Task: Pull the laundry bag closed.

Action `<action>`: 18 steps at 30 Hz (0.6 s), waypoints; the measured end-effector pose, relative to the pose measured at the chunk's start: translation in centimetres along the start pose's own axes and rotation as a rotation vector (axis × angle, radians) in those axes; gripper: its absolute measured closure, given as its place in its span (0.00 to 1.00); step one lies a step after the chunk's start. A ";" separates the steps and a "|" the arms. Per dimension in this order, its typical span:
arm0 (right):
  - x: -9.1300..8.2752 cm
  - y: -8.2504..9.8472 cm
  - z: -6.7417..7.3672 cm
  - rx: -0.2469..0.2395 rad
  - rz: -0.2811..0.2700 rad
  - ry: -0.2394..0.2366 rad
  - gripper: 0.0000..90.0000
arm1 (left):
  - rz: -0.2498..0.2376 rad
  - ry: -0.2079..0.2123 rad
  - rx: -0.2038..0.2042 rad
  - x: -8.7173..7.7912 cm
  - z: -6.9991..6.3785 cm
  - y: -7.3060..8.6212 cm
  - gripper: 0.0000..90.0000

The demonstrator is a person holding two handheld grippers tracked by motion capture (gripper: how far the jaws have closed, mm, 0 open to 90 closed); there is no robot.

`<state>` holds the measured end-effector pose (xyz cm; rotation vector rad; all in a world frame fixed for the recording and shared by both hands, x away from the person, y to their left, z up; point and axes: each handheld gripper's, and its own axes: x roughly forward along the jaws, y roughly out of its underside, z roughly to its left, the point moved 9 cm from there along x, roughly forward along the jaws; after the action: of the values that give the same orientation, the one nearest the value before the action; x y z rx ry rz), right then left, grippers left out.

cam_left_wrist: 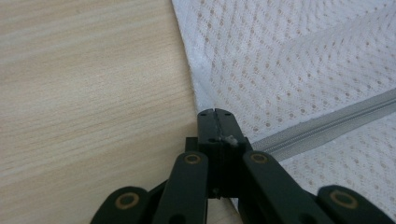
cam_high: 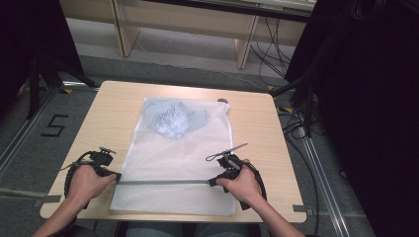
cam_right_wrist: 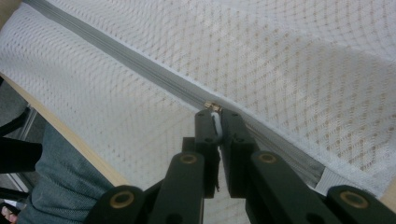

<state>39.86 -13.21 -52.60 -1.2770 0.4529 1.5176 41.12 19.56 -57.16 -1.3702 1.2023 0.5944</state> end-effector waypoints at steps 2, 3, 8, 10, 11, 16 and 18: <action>0.0 -0.1 -0.4 -0.035 -0.007 0.008 0.97 | 0.000 0.000 0.000 0.0 0.0 0.0 1.00; 0.0 0.0 -0.4 -0.023 -0.003 0.009 0.97 | 0.000 0.000 0.000 0.0 0.0 0.0 1.00; -0.1 0.1 -0.5 -0.018 -0.006 0.010 0.97 | 0.000 0.000 0.001 0.0 0.0 0.0 1.00; -0.1 0.1 -0.5 -0.019 -0.009 0.010 0.97 | 0.000 -0.001 0.000 0.0 0.0 0.0 1.00; -0.1 0.1 -0.5 -0.023 -0.007 0.009 0.97 | 0.006 -0.002 0.008 0.0 0.1 0.0 1.00; -0.3 0.2 -0.6 -0.016 -0.006 0.008 0.97 | 0.000 0.000 0.001 0.0 0.0 0.0 1.00; -0.4 0.2 -0.8 -0.018 -0.009 0.010 0.97 | 0.001 0.000 0.001 0.0 0.0 0.0 1.00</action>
<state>39.99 -14.07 -52.63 -1.2996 0.4397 1.5118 41.11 19.55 -57.16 -1.3689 1.2028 0.5943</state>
